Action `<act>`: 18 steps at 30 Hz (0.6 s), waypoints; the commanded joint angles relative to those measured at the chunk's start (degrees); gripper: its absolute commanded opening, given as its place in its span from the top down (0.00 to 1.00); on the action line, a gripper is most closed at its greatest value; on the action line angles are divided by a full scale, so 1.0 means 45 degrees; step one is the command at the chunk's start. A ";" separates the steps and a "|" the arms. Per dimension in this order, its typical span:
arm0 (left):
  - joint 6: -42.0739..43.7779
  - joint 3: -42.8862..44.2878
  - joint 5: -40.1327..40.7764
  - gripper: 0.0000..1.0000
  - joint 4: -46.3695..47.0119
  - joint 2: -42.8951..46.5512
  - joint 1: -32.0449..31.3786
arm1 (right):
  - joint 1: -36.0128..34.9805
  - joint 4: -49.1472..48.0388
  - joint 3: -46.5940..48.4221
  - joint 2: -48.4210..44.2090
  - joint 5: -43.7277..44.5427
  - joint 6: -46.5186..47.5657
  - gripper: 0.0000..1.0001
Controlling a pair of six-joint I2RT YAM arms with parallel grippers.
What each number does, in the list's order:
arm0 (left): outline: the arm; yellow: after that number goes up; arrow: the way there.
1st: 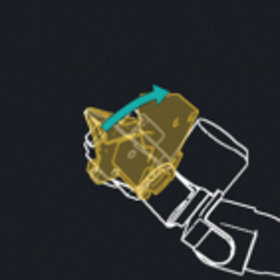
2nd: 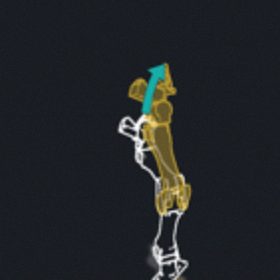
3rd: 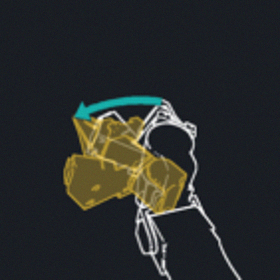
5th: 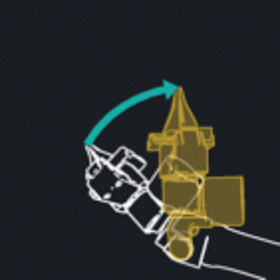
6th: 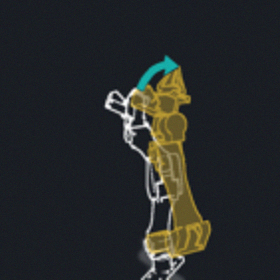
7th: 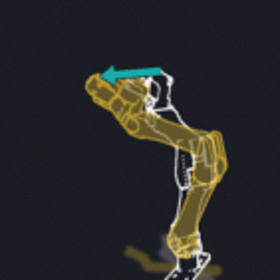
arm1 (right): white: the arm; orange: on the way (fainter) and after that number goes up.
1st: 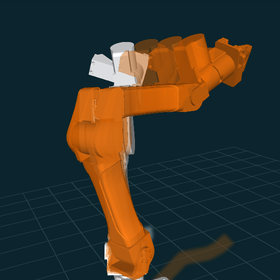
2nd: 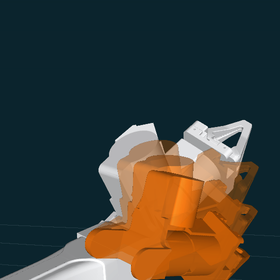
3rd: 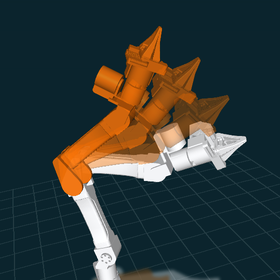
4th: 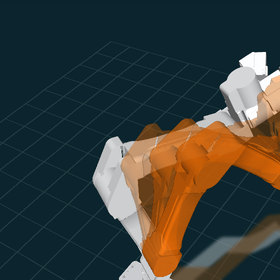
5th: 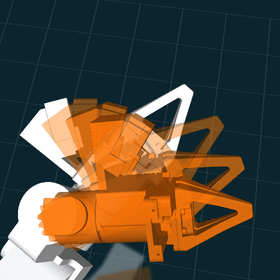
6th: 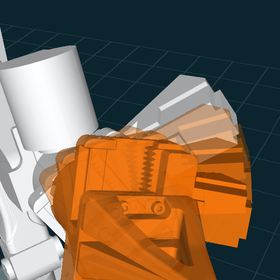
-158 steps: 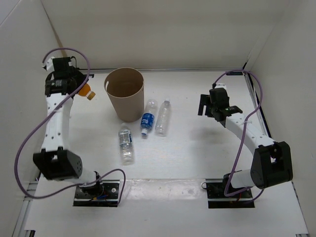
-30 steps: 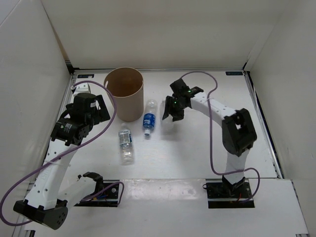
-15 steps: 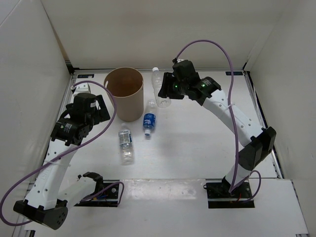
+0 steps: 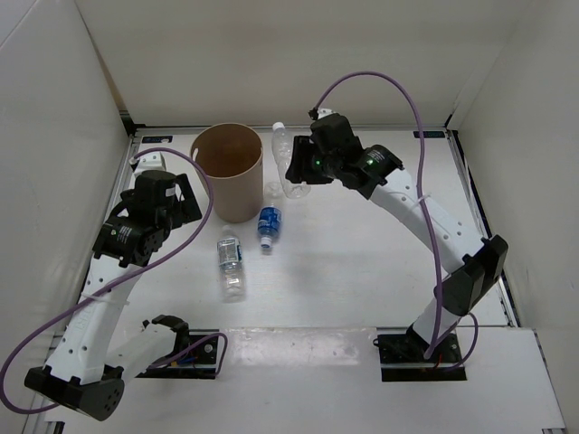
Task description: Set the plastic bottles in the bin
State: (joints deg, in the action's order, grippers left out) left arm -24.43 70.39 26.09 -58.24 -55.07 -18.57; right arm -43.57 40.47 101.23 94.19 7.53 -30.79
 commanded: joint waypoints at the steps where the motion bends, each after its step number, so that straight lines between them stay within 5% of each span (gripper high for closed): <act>1: -0.0099 -0.0017 0.0081 0.01 0.0052 0.0186 0.0005 | -0.0238 -0.0945 0.0491 -0.0853 0.0630 0.0783 0.94; 18: -0.0373 -0.0037 0.0160 0.01 -0.0007 0.0285 0.0005 | -0.1763 -0.3563 0.6349 0.3382 0.1278 0.4204 0.95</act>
State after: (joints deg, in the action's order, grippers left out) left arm -25.56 70.11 26.39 -58.28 -54.63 -18.57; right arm -51.44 28.32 125.58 105.84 13.58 -15.51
